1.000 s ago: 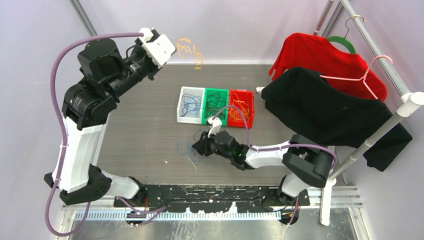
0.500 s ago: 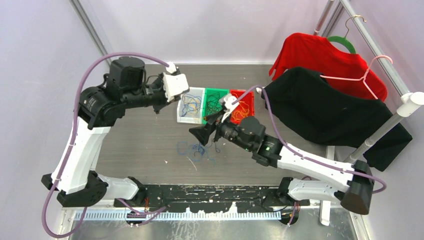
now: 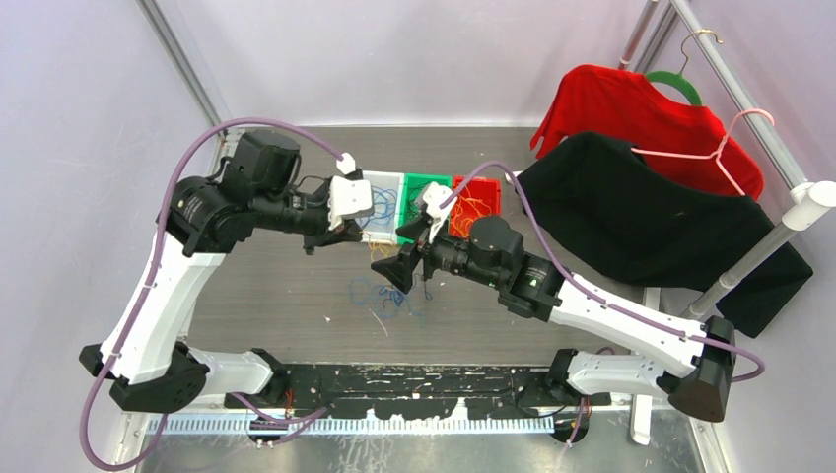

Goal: Untangle the cables
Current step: Untie the cable, then place the cable in the bin.

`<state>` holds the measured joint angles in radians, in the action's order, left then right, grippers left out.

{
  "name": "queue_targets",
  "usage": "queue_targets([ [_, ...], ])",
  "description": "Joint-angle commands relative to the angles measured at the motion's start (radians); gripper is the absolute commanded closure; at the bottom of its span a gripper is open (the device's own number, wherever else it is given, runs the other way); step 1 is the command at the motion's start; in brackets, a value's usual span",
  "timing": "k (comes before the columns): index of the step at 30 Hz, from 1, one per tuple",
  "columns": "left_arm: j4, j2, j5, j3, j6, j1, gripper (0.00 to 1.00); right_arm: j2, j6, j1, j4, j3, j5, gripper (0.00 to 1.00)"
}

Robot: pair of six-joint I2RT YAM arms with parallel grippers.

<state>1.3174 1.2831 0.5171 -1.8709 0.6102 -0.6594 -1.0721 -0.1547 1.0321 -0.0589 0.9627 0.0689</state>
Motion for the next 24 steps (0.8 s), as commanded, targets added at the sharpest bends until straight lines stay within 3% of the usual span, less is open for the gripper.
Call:
queue_targets([
  [1, 0.029, -0.039, 0.128, -0.022, -0.009, -0.003, 1.00, -0.027, 0.033, -0.004, -0.006, 0.063, 0.095, 0.11],
  [3, 0.047, -0.036, 0.162, -0.023, -0.009, -0.003, 1.00, -0.035, 0.027, -0.004, -0.032, 0.060, 0.086, 0.17],
  [4, 0.054, -0.035, 0.179, -0.023, -0.014, -0.003, 1.00, -0.040, 0.026, -0.005, -0.047, 0.056, 0.080, 0.25],
  [5, 0.060, -0.033, 0.191, -0.022, -0.020, -0.003, 1.00, -0.041, 0.025, -0.010, -0.060, 0.053, 0.082, 0.37],
  [7, 0.062, -0.027, 0.203, -0.024, -0.035, -0.003, 0.95, -0.040, 0.013, -0.022, -0.073, 0.049, 0.078, 0.76],
  [8, 0.060, -0.024, 0.198, -0.027, -0.049, -0.003, 0.87, -0.038, 0.004, -0.028, -0.072, 0.047, 0.074, 0.91],
  [9, 0.061, -0.021, 0.195, -0.034, -0.054, -0.002, 0.75, -0.035, -0.002, -0.034, -0.072, 0.039, 0.067, 0.95],
  [11, 0.065, -0.021, 0.180, -0.048, -0.070, -0.003, 0.52, -0.023, -0.015, -0.044, -0.071, 0.018, 0.048, 0.97],
  [13, 0.042, -0.021, 0.141, -0.051, -0.108, -0.002, 0.36, -0.003, -0.029, -0.061, -0.071, -0.006, 0.040, 0.97],
  [18, -0.059, -0.032, 0.044, -0.042, -0.170, 0.003, 0.23, 0.053, -0.052, -0.114, -0.065, -0.090, 0.004, 0.99],
  [22, -0.148, -0.038, -0.045, -0.043, -0.238, 0.029, 0.01, 0.092, -0.075, -0.197, -0.028, -0.134, 0.012, 0.97],
  [24, -0.181, -0.028, -0.132, -0.046, -0.255, 0.045, 0.00, 0.103, -0.089, -0.248, 0.003, -0.146, 0.007, 0.96],
])
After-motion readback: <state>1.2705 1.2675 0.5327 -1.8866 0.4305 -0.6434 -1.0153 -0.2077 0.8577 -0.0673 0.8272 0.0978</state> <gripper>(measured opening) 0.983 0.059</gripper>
